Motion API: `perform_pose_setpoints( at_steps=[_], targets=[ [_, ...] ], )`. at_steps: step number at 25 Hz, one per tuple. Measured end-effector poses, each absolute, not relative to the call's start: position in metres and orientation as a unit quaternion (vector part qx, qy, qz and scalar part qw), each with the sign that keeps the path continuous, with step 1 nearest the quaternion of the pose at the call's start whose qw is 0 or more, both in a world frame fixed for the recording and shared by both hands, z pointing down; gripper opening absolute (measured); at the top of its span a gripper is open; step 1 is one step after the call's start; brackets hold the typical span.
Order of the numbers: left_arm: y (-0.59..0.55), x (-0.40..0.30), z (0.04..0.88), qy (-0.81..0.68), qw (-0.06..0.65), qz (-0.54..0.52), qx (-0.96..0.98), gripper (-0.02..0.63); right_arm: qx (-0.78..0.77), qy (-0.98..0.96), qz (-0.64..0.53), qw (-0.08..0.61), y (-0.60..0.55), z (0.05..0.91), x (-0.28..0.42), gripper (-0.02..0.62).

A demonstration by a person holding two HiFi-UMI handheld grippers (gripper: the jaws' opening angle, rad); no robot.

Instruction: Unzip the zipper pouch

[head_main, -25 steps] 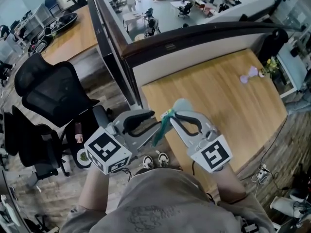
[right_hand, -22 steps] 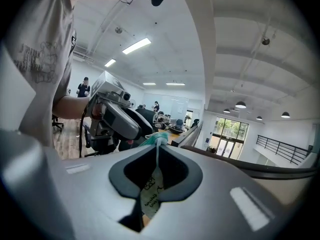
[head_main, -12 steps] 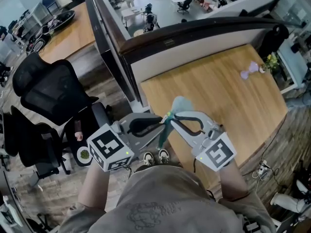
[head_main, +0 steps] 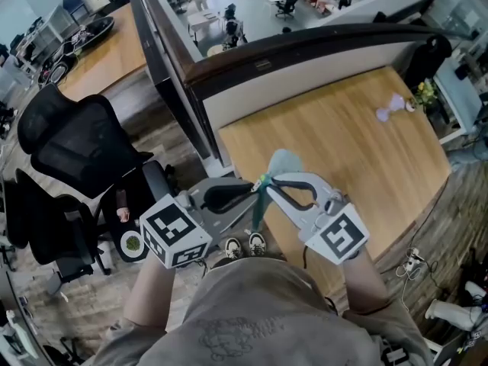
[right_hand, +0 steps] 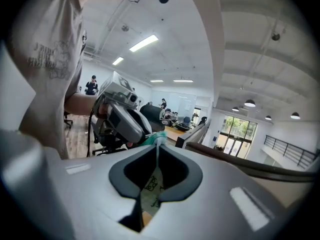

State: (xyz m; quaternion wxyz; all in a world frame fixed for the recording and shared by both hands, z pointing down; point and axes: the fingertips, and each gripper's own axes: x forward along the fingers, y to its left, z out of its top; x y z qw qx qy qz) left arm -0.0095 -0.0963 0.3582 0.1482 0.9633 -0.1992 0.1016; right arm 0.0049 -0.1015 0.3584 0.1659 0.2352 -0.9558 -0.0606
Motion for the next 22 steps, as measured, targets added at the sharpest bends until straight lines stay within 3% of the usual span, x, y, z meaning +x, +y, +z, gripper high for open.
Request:
perform_pose_setpoints(
  at_steps=[9,22],
  targets=[
    [-0.099,-0.008,0.372,-0.232,0.192,0.115,0.947,0.041,0.303,-0.947,0.031,0.101,-0.124,0.355,0.018,0.021],
    [-0.084,-0.036,0.399,-0.258,0.182,0.16,0.935,0.041,0.429,-0.9,0.07,0.045,-0.161,0.341,0.071,0.021]
  ],
)
